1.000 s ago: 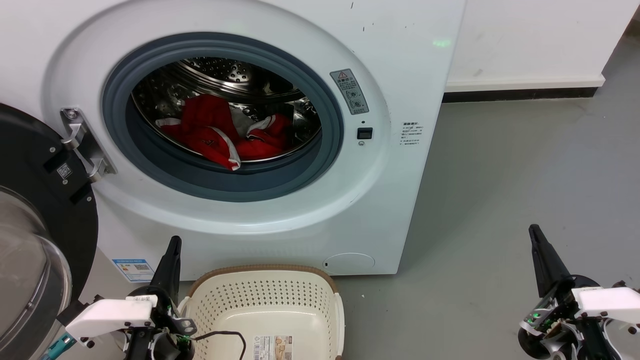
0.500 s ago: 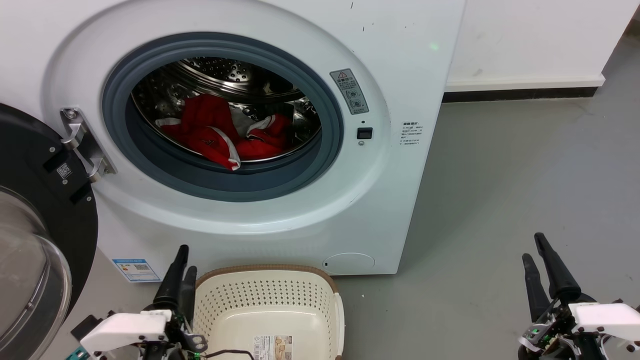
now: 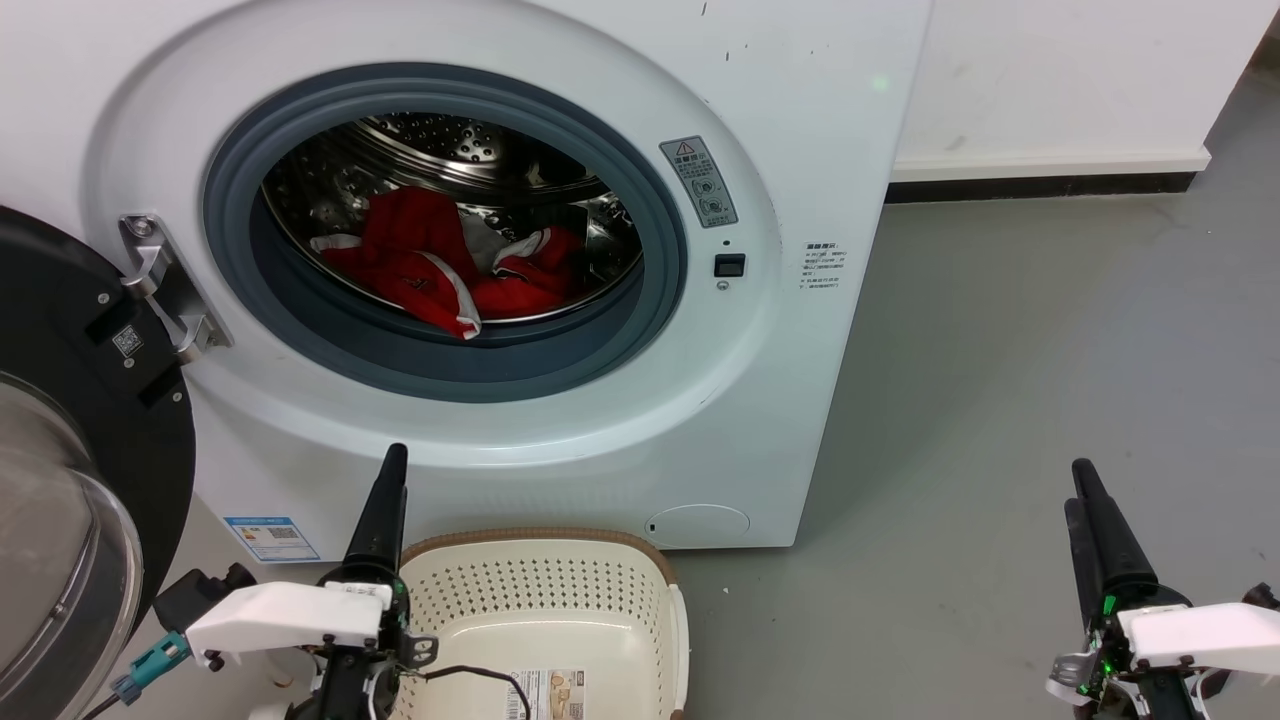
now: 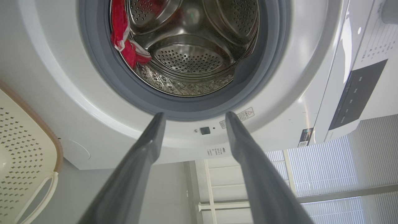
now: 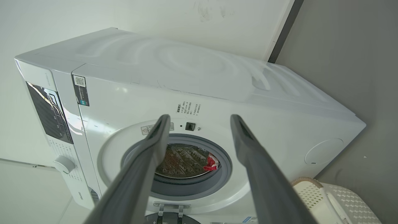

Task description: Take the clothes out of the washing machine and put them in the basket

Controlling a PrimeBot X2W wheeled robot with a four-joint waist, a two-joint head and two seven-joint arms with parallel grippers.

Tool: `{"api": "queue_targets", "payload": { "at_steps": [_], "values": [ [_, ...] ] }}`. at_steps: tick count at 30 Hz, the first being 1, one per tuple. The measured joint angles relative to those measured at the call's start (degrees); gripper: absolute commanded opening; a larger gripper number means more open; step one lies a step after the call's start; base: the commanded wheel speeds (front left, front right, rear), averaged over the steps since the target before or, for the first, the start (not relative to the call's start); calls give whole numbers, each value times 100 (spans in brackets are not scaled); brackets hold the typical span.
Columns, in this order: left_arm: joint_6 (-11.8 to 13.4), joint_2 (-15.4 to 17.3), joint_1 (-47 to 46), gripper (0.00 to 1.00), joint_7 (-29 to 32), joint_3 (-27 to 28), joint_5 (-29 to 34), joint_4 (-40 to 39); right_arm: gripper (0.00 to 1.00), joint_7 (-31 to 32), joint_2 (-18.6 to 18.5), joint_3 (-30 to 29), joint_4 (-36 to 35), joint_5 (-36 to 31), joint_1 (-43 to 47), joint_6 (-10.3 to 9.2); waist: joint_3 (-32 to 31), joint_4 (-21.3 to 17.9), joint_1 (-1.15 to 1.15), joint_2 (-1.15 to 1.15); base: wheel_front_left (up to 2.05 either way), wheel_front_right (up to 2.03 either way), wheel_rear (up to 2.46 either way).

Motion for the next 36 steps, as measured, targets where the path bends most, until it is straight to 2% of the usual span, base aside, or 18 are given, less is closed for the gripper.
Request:
{"api": "queue_targets", "payload": {
  "at_steps": [5,8,19,36],
  "values": [
    [2,0,-12,100,-93,-60,404,-40,100,-87,-5,9,-88,-637,80,0,-1,10,0,0,0,0,0],
    [98,1,-19,100,-183,-176,866,-101,100,-181,2,8,-181,-1255,99,0,0,17,0,0,0,0,0],
    [423,2,-132,100,-403,-567,2069,-216,100,-405,24,20,-354,-2730,244,0,-2,46,0,0,0,0,0],
    [747,5,-250,100,-697,-1035,3662,-74,100,-576,77,-24,-509,-4302,455,0,-25,102,0,0,0,0,0]
  ]
}}
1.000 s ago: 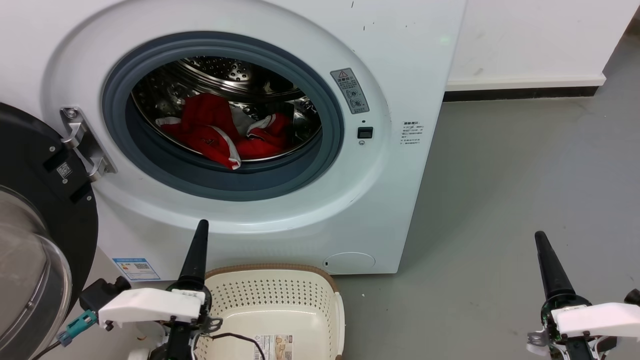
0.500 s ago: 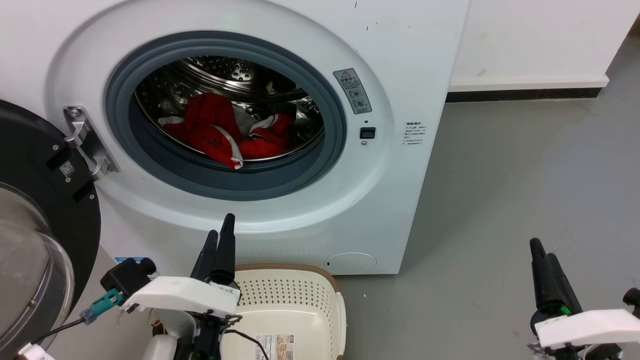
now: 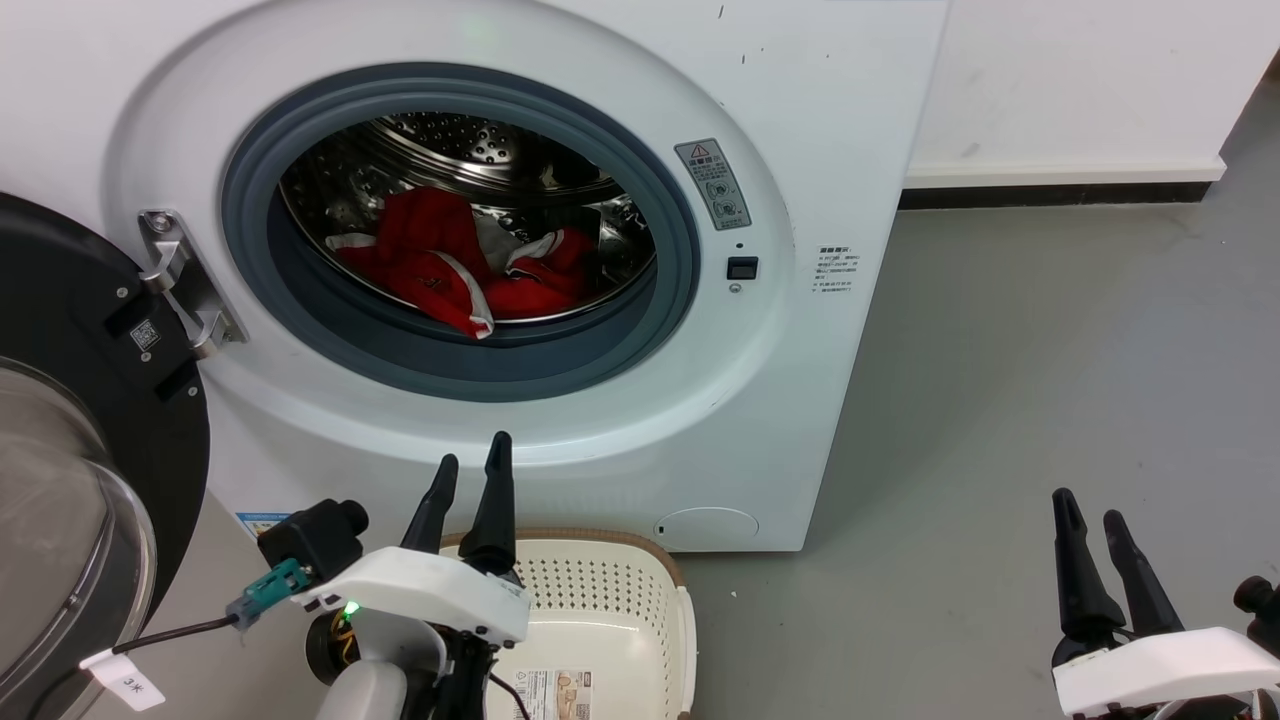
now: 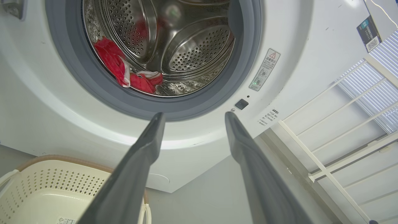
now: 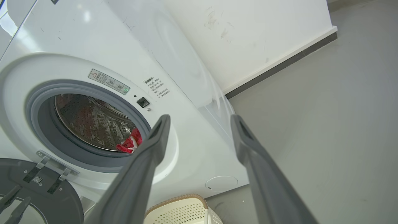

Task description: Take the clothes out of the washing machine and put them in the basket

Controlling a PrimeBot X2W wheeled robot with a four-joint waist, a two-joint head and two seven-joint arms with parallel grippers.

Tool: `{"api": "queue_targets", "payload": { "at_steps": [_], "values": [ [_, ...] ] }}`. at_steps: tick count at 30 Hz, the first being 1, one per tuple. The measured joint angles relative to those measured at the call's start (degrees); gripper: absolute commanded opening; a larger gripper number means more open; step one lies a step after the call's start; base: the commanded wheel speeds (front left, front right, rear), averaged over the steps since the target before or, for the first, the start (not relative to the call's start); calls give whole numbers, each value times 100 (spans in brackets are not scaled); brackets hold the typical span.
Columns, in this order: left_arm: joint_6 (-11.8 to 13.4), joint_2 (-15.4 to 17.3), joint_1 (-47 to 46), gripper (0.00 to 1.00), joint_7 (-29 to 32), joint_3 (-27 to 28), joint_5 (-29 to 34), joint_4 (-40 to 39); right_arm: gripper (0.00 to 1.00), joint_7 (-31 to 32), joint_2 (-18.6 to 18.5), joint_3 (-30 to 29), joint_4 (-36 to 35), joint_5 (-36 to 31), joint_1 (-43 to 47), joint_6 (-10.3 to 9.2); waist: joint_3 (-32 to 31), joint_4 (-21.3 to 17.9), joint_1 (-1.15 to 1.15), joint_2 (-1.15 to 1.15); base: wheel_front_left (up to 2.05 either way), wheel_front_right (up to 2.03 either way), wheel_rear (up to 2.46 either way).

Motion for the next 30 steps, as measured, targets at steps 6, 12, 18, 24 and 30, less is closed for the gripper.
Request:
{"api": "queue_targets", "payload": {
  "at_steps": [6,12,18,24,30],
  "values": [
    [63,0,-32,100,-97,-112,503,80,100,-4,14,-25,-94,-526,47,0,-20,19,0,0,0,0,0],
    [159,1,-93,100,-186,-207,939,90,100,-8,21,-8,-221,-977,122,0,-28,41,0,0,0,0,0],
    [257,1,-93,100,-288,-260,1464,96,100,-8,24,13,-412,-1500,223,0,-41,61,0,0,0,0,0],
    [307,2,-93,100,-357,-308,1828,118,100,2,25,8,-584,-1856,292,0,-43,78,0,0,0,0,0],
    [363,2,-99,100,-436,-409,2197,130,100,73,25,-14,-757,-2250,361,1,-45,98,0,0,0,0,0]
  ]
}}
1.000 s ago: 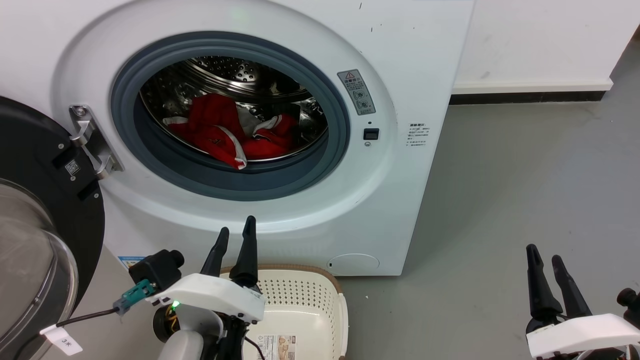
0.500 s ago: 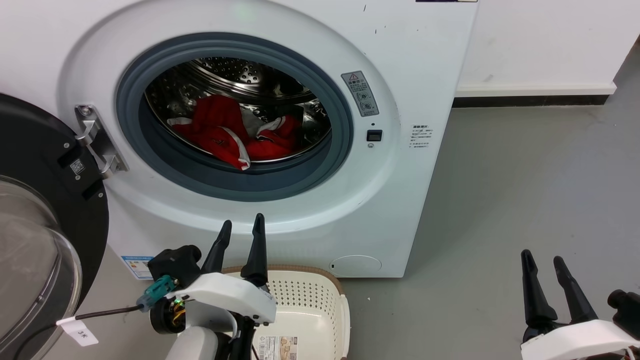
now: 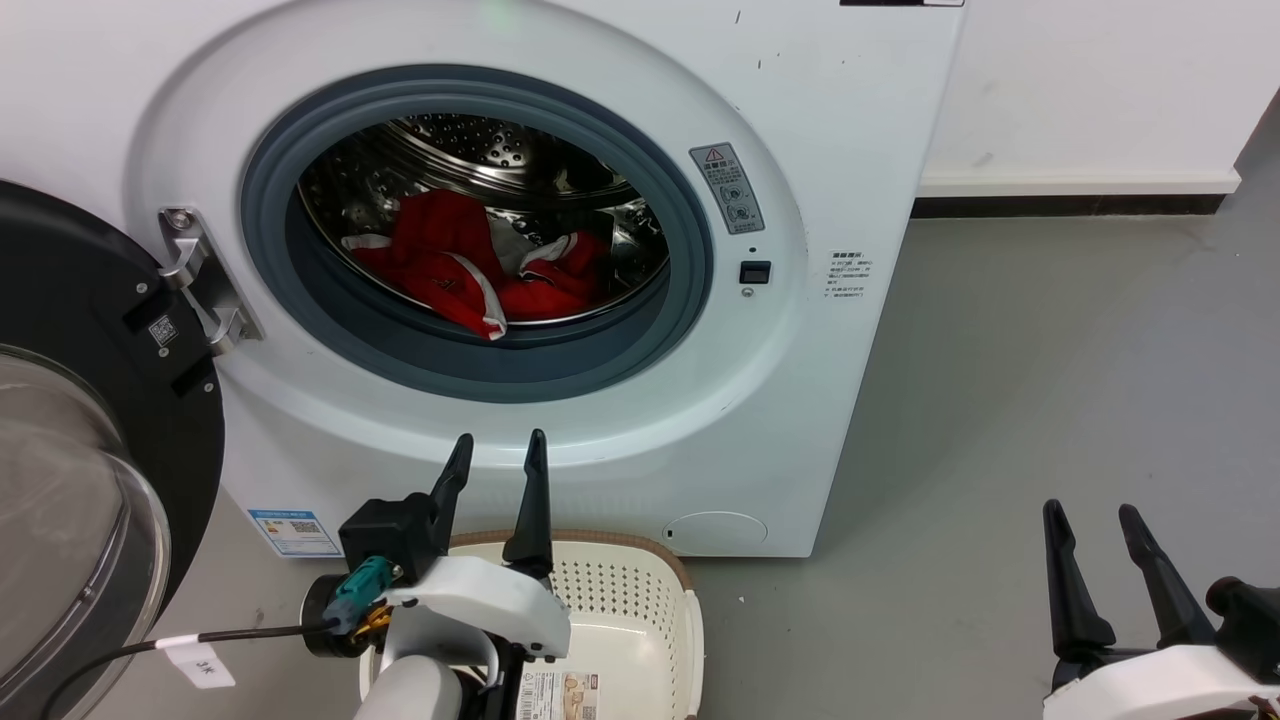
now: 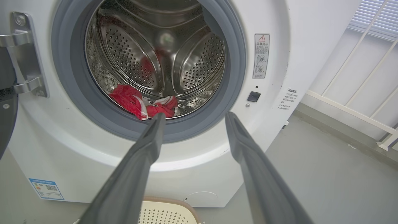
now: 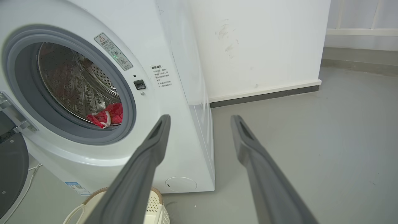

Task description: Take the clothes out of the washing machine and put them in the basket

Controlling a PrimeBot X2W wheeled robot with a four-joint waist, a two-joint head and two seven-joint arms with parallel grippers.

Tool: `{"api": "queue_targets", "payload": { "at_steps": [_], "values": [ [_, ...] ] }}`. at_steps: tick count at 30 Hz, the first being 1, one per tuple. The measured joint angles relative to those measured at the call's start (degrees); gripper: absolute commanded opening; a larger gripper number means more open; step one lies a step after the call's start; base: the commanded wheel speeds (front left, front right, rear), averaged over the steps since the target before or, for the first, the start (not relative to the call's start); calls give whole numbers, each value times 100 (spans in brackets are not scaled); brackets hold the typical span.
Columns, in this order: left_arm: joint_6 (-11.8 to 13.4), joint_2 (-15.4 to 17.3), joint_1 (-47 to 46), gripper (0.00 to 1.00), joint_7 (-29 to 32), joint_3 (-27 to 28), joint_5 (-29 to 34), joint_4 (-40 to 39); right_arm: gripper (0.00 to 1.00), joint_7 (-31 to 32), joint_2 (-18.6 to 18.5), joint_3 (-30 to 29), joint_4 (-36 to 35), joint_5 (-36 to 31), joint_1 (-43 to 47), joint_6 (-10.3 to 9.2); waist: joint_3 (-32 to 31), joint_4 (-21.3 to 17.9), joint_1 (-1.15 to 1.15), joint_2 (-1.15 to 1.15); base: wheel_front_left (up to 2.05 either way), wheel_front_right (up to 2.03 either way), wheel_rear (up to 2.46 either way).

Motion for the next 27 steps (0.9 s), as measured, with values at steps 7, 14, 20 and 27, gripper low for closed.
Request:
{"api": "queue_targets", "payload": {
  "at_steps": [7,14,20,27],
  "values": [
    [73,0,-5,100,-87,-91,382,13,100,73,0,-31,-145,-387,115,0,-15,23,0,0,0,0,0],
    [147,0,-5,100,-169,-182,699,25,100,124,0,-42,-258,-733,205,0,-26,54,0,0,0,0,0],
    [218,1,-4,100,-236,-240,916,34,100,160,0,-54,-357,-999,234,0,-33,80,0,0,0,0,0],
    [322,1,9,100,-319,-289,1126,59,100,171,0,-52,-437,-1265,309,0,-32,105,0,0,0,0,0]
  ]
}}
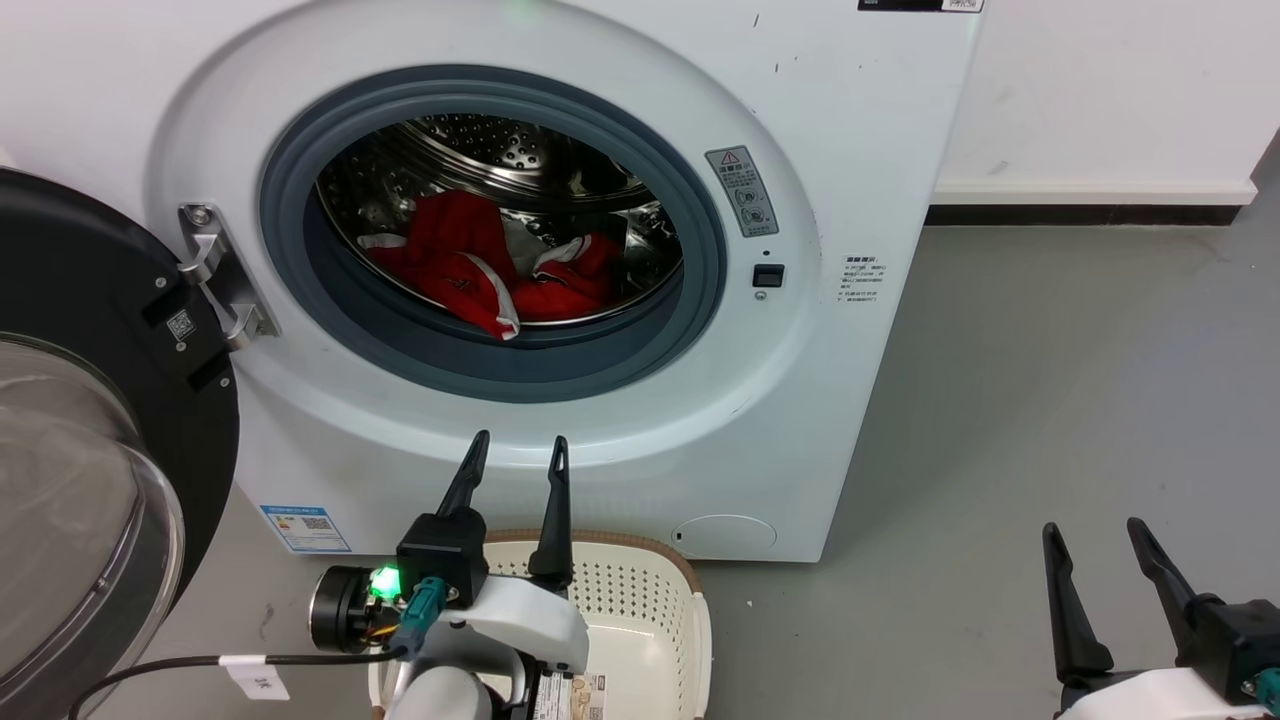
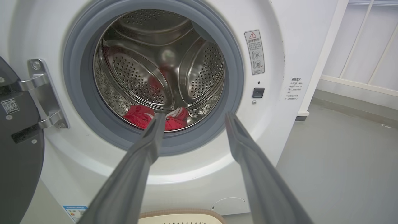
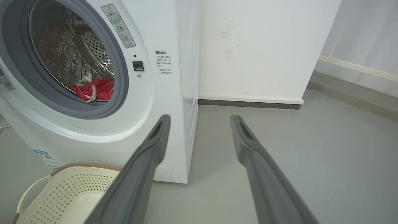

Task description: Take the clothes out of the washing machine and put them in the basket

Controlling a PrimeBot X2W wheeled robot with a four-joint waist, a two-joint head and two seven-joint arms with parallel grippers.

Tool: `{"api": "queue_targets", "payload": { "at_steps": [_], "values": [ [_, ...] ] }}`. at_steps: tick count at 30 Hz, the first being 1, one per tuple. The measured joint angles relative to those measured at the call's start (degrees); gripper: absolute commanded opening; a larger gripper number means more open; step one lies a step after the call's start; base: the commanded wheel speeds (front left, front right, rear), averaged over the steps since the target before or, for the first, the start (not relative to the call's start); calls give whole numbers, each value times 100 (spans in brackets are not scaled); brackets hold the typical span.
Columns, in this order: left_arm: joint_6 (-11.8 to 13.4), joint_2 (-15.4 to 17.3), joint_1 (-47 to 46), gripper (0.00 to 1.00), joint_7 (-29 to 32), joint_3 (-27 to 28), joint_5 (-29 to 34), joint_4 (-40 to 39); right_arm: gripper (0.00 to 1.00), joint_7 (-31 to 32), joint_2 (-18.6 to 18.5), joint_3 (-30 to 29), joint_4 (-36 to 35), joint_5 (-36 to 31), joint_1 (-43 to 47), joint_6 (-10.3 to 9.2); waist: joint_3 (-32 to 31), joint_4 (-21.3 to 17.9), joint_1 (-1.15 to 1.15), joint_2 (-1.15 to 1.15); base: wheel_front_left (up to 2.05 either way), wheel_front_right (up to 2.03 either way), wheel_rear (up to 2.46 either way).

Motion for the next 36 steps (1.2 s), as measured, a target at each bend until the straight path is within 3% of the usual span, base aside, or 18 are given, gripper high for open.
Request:
{"api": "queue_targets", "payload": {
  "at_steps": [13,36],
  "values": [
    [182,2,73,100,-111,-119,261,2,100,-4,0,57,-159,-416,74,1,-4,64,0,0,0,0,0],
    [253,3,109,100,-126,-88,155,22,100,-104,-1,37,44,-311,27,1,62,83,0,0,0,0,0]
  ]
}}
